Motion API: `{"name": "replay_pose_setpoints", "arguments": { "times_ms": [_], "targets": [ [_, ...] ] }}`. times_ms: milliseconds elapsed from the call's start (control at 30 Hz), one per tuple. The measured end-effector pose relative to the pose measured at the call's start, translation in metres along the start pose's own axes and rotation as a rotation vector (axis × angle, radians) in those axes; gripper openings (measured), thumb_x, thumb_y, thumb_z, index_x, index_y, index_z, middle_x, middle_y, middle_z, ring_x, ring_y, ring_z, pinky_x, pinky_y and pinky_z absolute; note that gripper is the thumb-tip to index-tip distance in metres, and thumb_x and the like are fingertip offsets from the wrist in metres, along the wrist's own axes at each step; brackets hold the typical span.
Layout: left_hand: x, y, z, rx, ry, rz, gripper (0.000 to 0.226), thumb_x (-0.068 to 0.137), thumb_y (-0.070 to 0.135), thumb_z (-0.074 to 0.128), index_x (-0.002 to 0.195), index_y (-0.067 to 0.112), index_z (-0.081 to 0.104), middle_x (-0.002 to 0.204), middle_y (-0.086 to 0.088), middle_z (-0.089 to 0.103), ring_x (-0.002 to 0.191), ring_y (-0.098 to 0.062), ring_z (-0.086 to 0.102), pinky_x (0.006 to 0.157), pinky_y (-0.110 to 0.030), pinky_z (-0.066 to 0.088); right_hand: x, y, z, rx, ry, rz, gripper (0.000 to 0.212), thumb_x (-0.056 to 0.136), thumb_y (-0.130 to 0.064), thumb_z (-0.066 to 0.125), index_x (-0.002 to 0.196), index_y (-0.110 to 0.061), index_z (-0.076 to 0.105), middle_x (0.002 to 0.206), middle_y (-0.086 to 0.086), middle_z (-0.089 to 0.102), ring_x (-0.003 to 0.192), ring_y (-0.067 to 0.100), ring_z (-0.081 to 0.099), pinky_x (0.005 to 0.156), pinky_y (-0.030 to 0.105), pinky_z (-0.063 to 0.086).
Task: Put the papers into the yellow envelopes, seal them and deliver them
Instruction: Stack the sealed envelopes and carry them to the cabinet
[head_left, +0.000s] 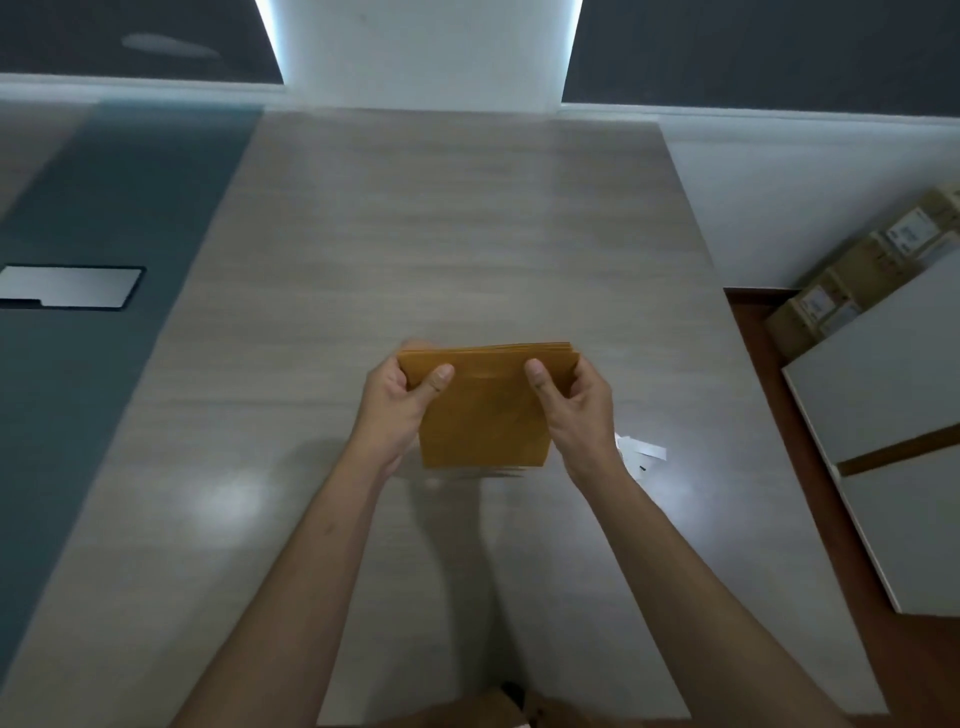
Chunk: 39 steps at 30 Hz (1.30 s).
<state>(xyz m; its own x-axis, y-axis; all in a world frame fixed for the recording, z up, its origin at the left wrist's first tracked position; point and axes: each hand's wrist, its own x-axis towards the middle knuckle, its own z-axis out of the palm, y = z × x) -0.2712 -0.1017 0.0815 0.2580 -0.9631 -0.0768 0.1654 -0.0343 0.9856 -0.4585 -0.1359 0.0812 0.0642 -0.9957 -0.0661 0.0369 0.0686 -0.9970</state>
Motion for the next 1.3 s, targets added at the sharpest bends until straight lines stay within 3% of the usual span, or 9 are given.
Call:
{"name": "replay_pose_setpoints", "arguments": {
  "times_ms": [100, 233, 367, 567, 800, 1000, 1300],
  "targets": [
    [-0.022, -0.016, -0.010, 0.003, -0.047, -0.034, 0.013, 0.085, 0.009, 0.066, 0.095, 0.013, 0.058, 0.079, 0.010, 0.066, 0.074, -0.004, 0.060, 0.068, -0.017, 0.049, -0.026, 0.019, 0.000, -0.025, 0.000, 0.014, 0.019, 0.088, -0.024, 0.069, 0.098, -0.009, 0.066, 0.091, 0.000, 0.071, 0.084, 0.008, 0.065, 0.079, 0.030, 0.055],
    [-0.038, -0.034, -0.013, 0.009, -0.024, -0.149, 0.021, 0.087, 0.003, 0.067, 0.107, 0.006, 0.063, 0.089, 0.007, 0.074, 0.084, -0.007, 0.069, 0.073, -0.021, 0.054, -0.047, 0.038, 0.000, -0.026, -0.002, 0.093, 0.013, 0.089, -0.023, 0.068, 0.102, -0.022, 0.066, 0.100, -0.004, 0.073, 0.092, 0.004, 0.068, 0.081, 0.024, 0.055],
    [-0.041, -0.029, -0.011, -0.014, -0.005, -0.157, 0.025, 0.088, -0.002, 0.064, 0.113, -0.002, 0.061, 0.082, 0.009, 0.076, 0.078, -0.004, 0.071, 0.067, -0.018, 0.054, -0.054, 0.034, 0.001, -0.017, 0.024, 0.091, 0.019, 0.088, -0.028, 0.069, 0.106, -0.021, 0.066, 0.102, -0.004, 0.073, 0.095, 0.006, 0.068, 0.080, 0.021, 0.054],
    [-0.050, -0.033, -0.012, 0.002, 0.010, -0.158, 0.021, 0.090, -0.003, 0.062, 0.111, 0.001, 0.060, 0.079, 0.013, 0.075, 0.075, -0.001, 0.070, 0.066, -0.015, 0.053, -0.064, 0.039, 0.003, -0.011, 0.042, 0.096, 0.014, 0.087, -0.028, 0.069, 0.100, -0.023, 0.068, 0.099, -0.004, 0.073, 0.090, 0.005, 0.067, 0.080, 0.023, 0.055],
    [-0.047, -0.031, -0.012, 0.009, 0.043, -0.148, 0.021, 0.090, 0.005, 0.065, 0.111, 0.007, 0.063, 0.097, 0.001, 0.073, 0.084, -0.006, 0.072, 0.070, -0.020, 0.056, -0.061, 0.037, 0.008, 0.060, 0.058, 0.112, 0.017, 0.088, -0.025, 0.070, 0.103, -0.017, 0.069, 0.102, 0.003, 0.074, 0.097, 0.018, 0.070, 0.084, 0.031, 0.057],
    [-0.050, -0.034, -0.018, 0.048, -0.060, -0.110, 0.022, 0.089, -0.006, 0.061, 0.110, -0.006, 0.058, 0.080, 0.011, 0.072, 0.079, -0.003, 0.067, 0.069, -0.017, 0.052, -0.065, 0.034, 0.000, 0.080, 0.000, 0.098, 0.014, 0.090, -0.013, 0.066, 0.104, -0.012, 0.066, 0.097, 0.000, 0.072, 0.087, 0.003, 0.067, 0.077, 0.019, 0.054],
    [-0.057, -0.046, -0.021, 0.068, -0.064, -0.151, 0.020, 0.086, -0.004, 0.066, 0.104, 0.004, 0.067, 0.087, 0.009, 0.075, 0.085, -0.003, 0.069, 0.075, -0.017, 0.053, -0.070, 0.043, -0.005, 0.074, -0.045, 0.149, 0.016, 0.091, -0.013, 0.063, 0.107, -0.015, 0.065, 0.101, -0.002, 0.071, 0.090, 0.000, 0.066, 0.077, 0.017, 0.052]
  ]
}}
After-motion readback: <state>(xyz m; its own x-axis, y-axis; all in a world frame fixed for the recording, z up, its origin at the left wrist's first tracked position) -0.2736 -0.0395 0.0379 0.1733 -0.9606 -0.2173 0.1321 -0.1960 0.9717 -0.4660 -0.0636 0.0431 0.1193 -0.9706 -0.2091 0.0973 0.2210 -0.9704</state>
